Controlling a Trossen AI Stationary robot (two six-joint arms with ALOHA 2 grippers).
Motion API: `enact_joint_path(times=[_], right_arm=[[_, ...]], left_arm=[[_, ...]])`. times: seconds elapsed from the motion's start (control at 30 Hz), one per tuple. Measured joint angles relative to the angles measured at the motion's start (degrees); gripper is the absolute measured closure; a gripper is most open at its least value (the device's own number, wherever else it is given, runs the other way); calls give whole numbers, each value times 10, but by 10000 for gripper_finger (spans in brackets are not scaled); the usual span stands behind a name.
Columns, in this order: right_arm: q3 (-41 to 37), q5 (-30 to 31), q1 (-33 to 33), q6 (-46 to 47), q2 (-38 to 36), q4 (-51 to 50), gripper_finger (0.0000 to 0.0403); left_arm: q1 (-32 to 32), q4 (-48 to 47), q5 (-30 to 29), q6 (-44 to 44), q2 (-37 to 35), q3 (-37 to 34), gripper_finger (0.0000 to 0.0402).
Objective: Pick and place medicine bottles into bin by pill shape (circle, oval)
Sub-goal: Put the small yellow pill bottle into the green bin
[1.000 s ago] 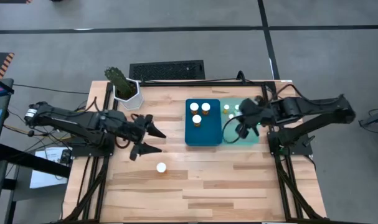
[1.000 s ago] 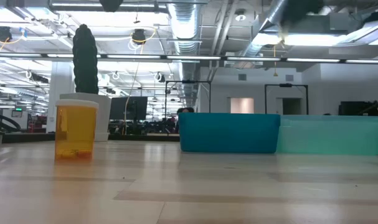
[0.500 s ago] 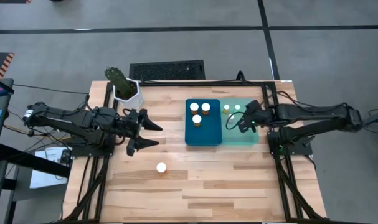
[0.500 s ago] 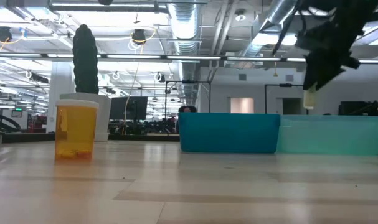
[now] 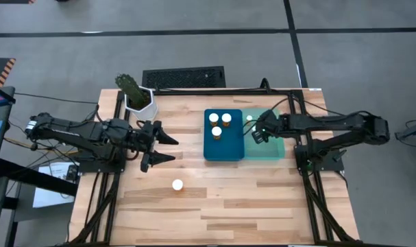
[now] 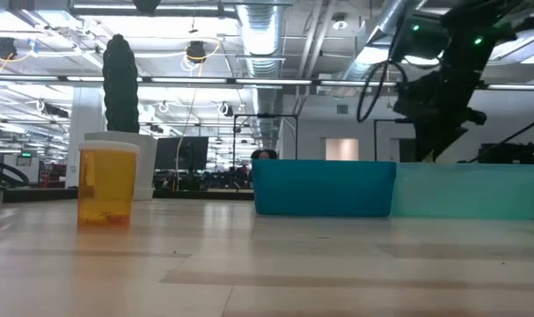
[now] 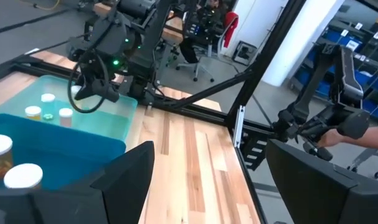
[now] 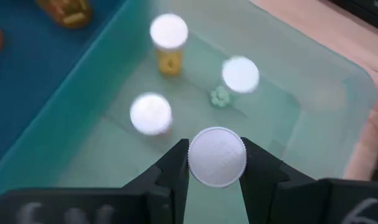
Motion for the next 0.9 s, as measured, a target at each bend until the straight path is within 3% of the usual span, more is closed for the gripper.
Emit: enact_joint_path(times=[0.27, 0.5, 0.7, 0.9], right_arm=[[0, -1, -29, -10, 55, 41, 273], [-6, 3, -27, -12, 57, 81, 277], [-82, 2, -13, 28, -41, 89, 274], [-110, 4, -14, 29, -112, 94, 275]], left_arm=[[0, -10, 0, 0, 0, 0, 102], [0, -10, 0, 0, 0, 0, 102], [0, -19, 0, 0, 0, 0, 102], [0, -24, -2, 0, 0, 0, 102]])
